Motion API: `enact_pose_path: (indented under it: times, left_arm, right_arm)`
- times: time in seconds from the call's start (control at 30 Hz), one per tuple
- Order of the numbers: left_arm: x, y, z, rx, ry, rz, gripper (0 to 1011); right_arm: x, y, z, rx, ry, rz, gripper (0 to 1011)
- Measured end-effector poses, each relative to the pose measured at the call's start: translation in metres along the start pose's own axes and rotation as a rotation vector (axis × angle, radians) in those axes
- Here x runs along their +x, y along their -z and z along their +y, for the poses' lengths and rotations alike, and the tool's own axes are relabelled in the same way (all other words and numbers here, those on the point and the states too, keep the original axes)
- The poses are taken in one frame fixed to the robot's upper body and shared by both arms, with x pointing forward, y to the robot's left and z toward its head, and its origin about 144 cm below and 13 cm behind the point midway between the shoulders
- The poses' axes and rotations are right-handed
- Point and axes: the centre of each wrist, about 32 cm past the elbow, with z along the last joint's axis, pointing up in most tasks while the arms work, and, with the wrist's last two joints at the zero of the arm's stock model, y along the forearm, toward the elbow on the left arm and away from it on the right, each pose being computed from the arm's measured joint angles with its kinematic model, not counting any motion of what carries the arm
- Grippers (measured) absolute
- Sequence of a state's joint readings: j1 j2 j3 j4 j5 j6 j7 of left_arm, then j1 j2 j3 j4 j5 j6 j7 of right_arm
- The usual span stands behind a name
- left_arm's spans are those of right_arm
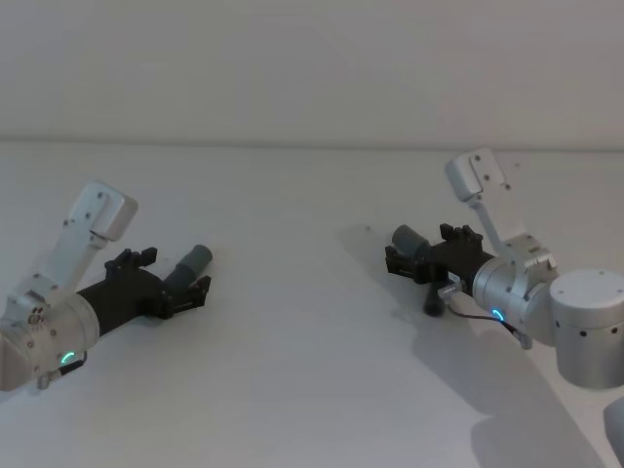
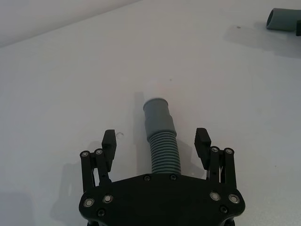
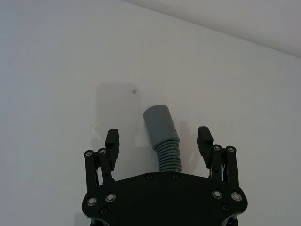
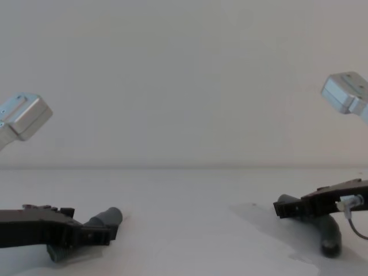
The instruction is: Use both hands to pick up one end of the pipe from the table, align the ends, and insert them.
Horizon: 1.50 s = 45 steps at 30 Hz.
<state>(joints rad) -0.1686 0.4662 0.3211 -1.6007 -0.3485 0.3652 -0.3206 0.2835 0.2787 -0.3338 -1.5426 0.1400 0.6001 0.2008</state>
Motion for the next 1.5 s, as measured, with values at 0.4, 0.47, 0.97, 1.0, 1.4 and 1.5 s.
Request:
enact_pose_path:
  times: [0.4, 0.47, 0.97, 1.0, 1.4, 1.5]
  left_arm:
    - [-0.0002, 0.0002, -0.0019, -0.001, 0.001, -0.003, 1001]
    - [-0.0003, 0.0003, -0.0021, -0.001, 0.001, -0.004, 1001]
    - [-0.0004, 0.0004, -0.0028, -0.001, 0.001, -0.005, 1001]
    - [-0.0004, 0.0004, -0.0028, -0.001, 0.001, -0.005, 1001]
    - [-0.0004, 0.0003, -0.003, -0.002, 0.001, -0.005, 1001]
    - [-0.0003, 0.0002, -0.003, -0.002, 0.001, -0.005, 1001]
  right_arm:
    - [0.0013, -0.0009, 0.0004, -0.008, 0.001, -0.012, 1001]
    - [0.0014, -0.001, 0.0004, -0.008, 0.002, -0.013, 1001]
    - [0.0024, -0.0014, 0.0019, -0.029, -0.003, -0.013, 1001]
    - [0.0025, -0.0015, 0.0021, -0.033, -0.004, -0.012, 1000]
    - [0.0043, -0.0016, 0.0059, -0.078, -0.017, 0.003, 1000]
    - [0.0049, -0.0017, 0.0061, -0.079, -0.02, 0.008, 1000]
